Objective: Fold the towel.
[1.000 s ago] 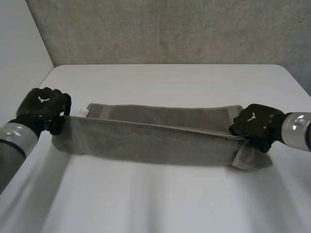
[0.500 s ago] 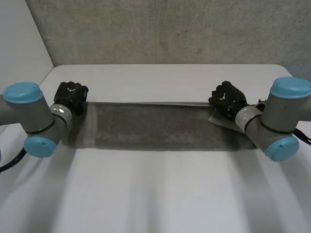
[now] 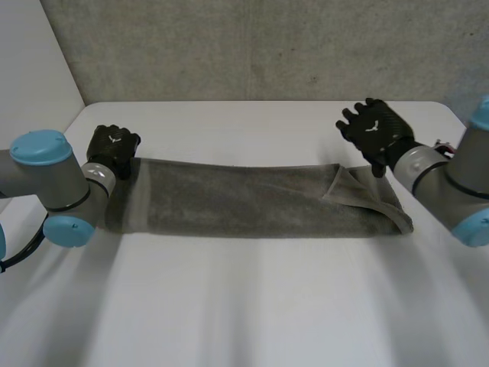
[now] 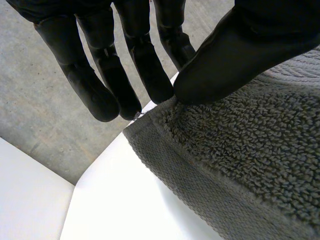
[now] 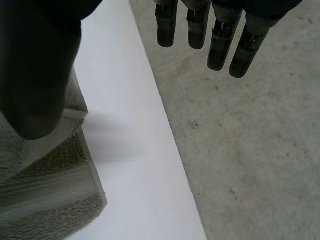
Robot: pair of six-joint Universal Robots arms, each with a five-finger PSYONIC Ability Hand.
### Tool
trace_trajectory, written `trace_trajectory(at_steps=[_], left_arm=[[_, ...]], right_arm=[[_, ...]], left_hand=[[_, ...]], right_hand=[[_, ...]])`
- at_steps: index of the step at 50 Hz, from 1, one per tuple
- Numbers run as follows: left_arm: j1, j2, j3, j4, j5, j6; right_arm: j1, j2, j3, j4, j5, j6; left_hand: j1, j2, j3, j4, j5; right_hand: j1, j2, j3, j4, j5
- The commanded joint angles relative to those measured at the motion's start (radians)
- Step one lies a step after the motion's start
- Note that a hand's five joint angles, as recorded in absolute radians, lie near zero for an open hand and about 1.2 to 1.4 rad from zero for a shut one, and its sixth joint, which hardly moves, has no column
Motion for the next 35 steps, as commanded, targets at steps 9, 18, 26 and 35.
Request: trace_trajectory(at_steps=[9,18,26,35], left_arm=[[-0.003,-0.002,-0.007,0.021,-0.001,0.008],[-0.015,0.11,-0.087,0.02,-0.002,0.0],[-0.018,0.232,-0.207,0.014,0.005,-0.007],[-0.057,0.259,-0.319,0.012,0.01,-0.003]], right_arm=[[-0.037,-0.118,0.148,0.293,-0.014,0.331],[-0.037,-0.109,0.208,0.342,-0.011,0.34],[-0.046,-0.103,0.214,0.411,0.005,0.335],[-0.077,-0.016,0.135,0.408,0.021,0.337]], left_hand=[[-1.251,-1.292,-1.317,-1.297,-1.478],[-1.257,-1.298,-1.323,-1.303,-1.484],[-1.248,-1.289,-1.314,-1.294,-1.476],[-1.239,-1.28,-1.305,-1.285,-1.467]], right_hand=[[-0.059,-0.075,-0.072,-0.085,-0.058],[0.174,0.158,0.161,0.148,0.175],[0.174,0.159,0.162,0.148,0.176],[0.113,0.097,0.1,0.086,0.114]])
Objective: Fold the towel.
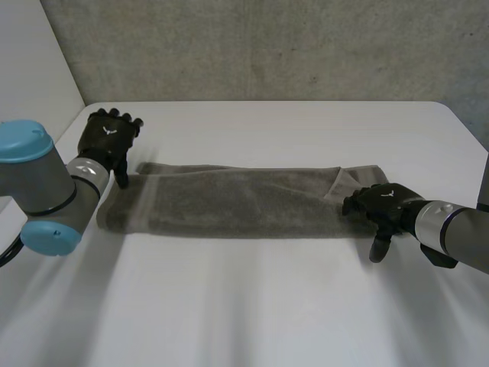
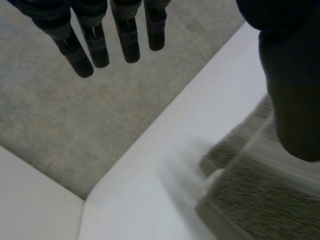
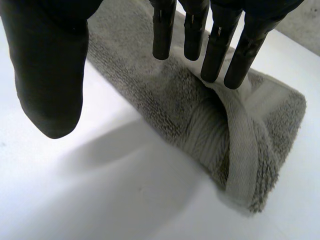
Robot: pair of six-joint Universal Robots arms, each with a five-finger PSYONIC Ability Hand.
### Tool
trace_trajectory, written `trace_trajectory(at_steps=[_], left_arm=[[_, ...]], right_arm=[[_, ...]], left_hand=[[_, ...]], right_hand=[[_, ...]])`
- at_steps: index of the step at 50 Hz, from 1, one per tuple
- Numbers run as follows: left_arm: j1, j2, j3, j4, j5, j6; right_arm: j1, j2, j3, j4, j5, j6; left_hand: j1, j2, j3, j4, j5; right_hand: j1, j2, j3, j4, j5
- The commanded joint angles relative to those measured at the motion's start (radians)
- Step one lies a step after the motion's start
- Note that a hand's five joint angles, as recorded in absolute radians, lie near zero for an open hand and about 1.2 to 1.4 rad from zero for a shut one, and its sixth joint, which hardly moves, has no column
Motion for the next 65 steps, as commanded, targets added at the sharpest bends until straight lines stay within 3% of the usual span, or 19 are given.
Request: trace_trajectory(at_steps=[1,8,19,33,38,47,54,65], left_arm=[[-0.033,0.013,-0.083,0.0,0.003,0.003],[-0.036,0.01,-0.109,0.003,0.003,0.0],[-0.037,0.013,-0.124,0.001,0.002,-0.002],[-0.037,0.015,-0.152,0.006,0.003,0.0],[-0.039,0.018,-0.164,0.006,0.002,-0.002],[-0.046,0.046,-0.193,0.012,0.003,-0.003],[-0.06,0.049,-0.196,0.012,0.002,-0.003],[-0.056,0.067,-0.208,0.012,0.003,-0.051]], right_arm=[[-0.019,0.078,-0.075,-0.003,0.018,0.002],[-0.032,0.184,-0.239,-0.015,0.134,-0.001],[-0.034,0.214,-0.316,-0.153,0.188,0.036],[-0.032,0.221,-0.267,-0.162,0.193,0.033],[-0.037,0.081,-0.166,-0.168,0.188,0.039],[-0.072,-0.031,-0.006,-0.199,0.19,0.059],[-0.153,-0.048,0.104,-0.329,0.182,0.212],[-0.166,0.044,0.071,-0.328,0.164,0.372]], left_hand=[[-0.075,-0.067,-0.057,-0.074,-0.206],[-0.066,-0.058,-0.048,-0.065,-0.197],[-0.06,-0.053,-0.042,-0.059,-0.191],[-0.063,-0.056,-0.045,-0.062,-0.194],[-0.063,-0.056,-0.045,-0.062,-0.194],[-0.063,-0.056,-0.045,-0.062,-0.194],[-0.063,-0.056,-0.045,-0.062,-0.194],[-0.086,-0.079,-0.068,-0.085,-0.218]], right_hand=[[-0.034,-0.015,-0.025,-0.033,-0.049],[-0.105,-0.085,-0.095,-0.104,-0.12],[-0.206,-0.186,-0.196,-0.205,-0.221],[-0.206,-0.186,-0.196,-0.205,-0.221],[-0.206,-0.186,-0.196,-0.205,-0.221],[-0.196,-0.176,-0.186,-0.195,-0.211],[-0.164,-0.144,-0.154,-0.163,-0.179],[-0.099,-0.079,-0.089,-0.098,-0.114]])
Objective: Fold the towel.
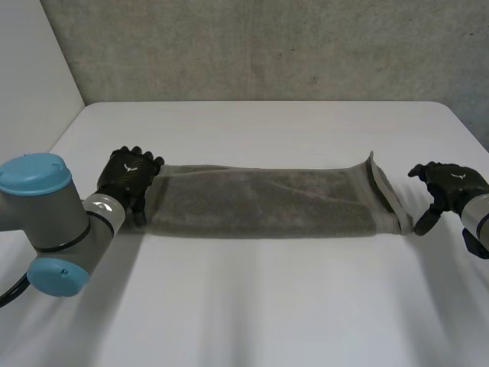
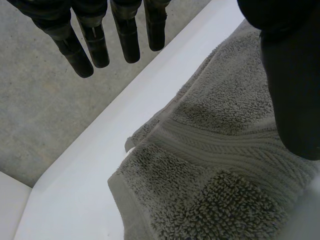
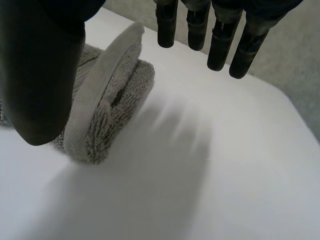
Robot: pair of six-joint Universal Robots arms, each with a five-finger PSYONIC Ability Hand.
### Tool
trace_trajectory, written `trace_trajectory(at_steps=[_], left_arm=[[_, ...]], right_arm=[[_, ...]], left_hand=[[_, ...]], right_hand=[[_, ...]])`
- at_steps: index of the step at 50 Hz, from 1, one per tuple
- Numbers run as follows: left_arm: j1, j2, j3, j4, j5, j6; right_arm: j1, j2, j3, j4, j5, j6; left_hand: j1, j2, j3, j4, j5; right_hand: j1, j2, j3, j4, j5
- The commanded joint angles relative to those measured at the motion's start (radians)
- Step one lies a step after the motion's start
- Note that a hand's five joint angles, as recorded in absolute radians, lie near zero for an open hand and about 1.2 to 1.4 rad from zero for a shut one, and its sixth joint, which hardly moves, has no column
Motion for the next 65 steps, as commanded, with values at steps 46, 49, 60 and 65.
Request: trace_trajectory(at_steps=[46,49,60,65], left_arm=[[0.06,0.212,-0.058,0.034,0.071,-0.358],[0.068,0.223,-0.056,0.031,0.071,-0.358],[0.07,0.235,-0.041,0.027,0.069,-0.356],[0.07,0.243,-0.03,0.029,0.069,-0.356]], right_arm=[[-0.205,0.13,-0.186,0.093,-0.052,0.044],[-0.239,0.124,-0.2,0.112,-0.049,-0.032],[-0.247,0.014,-0.258,0.116,-0.038,-0.09],[-0.092,-0.05,-0.329,0.116,-0.029,-0.067]], left_hand=[[-0.125,-0.117,-0.107,-0.124,-0.259],[-0.125,-0.117,-0.107,-0.124,-0.259],[-0.125,-0.117,-0.107,-0.124,-0.259],[-0.125,-0.117,-0.107,-0.124,-0.259]], right_hand=[[1.158,1.138,1.149,1.133,1.155],[1.158,1.138,1.149,1.133,1.155],[1.158,1.138,1.149,1.133,1.155],[1.158,1.138,1.149,1.133,1.155]])
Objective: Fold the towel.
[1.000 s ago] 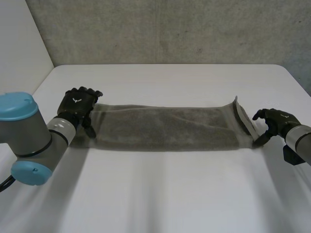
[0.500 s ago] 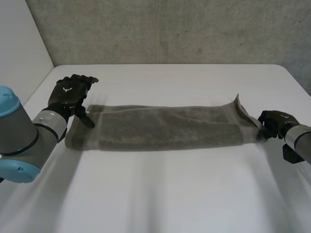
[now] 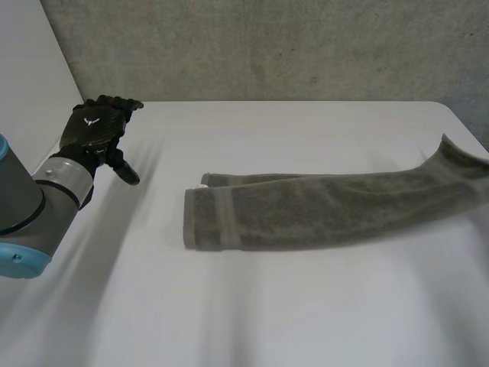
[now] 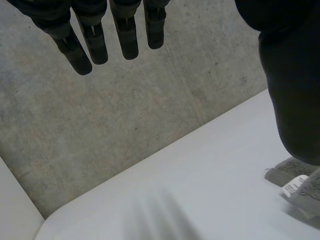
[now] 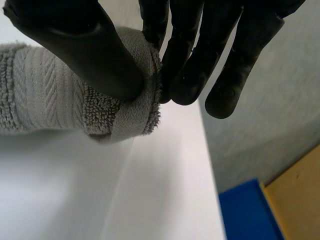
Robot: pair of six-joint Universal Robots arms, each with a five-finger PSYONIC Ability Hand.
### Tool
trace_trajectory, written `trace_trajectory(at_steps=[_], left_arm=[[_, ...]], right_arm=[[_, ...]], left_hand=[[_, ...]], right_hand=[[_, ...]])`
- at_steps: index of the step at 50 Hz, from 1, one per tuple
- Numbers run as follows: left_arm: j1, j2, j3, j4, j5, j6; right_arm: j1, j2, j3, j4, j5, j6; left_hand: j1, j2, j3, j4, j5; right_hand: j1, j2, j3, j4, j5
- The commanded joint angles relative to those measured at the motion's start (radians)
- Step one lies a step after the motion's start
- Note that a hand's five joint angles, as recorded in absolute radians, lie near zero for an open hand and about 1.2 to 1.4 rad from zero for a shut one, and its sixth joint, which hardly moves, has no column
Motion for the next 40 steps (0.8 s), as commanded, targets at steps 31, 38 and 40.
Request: trace_trajectory(at_steps=[31,38,40], left_arm=[[-0.02,-0.012,0.007,0.002,-0.013,0.002],[-0.023,-0.017,0.007,0.004,-0.011,0.004],[-0.028,-0.018,0.007,0.005,-0.011,0.004]], right_arm=[[1.079,0.33,-0.398,-0.048,0.204,0.028],[1.079,0.32,-0.427,-0.053,0.213,0.042],[1.08,0.32,-0.434,-0.063,0.228,0.042]], left_hand=[[-0.091,-0.08,-0.071,-0.091,-0.218],[-0.091,-0.08,-0.071,-0.091,-0.218],[-0.091,-0.08,-0.071,-0.091,-0.218]], right_hand=[[0.054,0.084,0.056,0.054,0.075],[0.054,0.084,0.056,0.054,0.075],[0.054,0.084,0.056,0.054,0.075]])
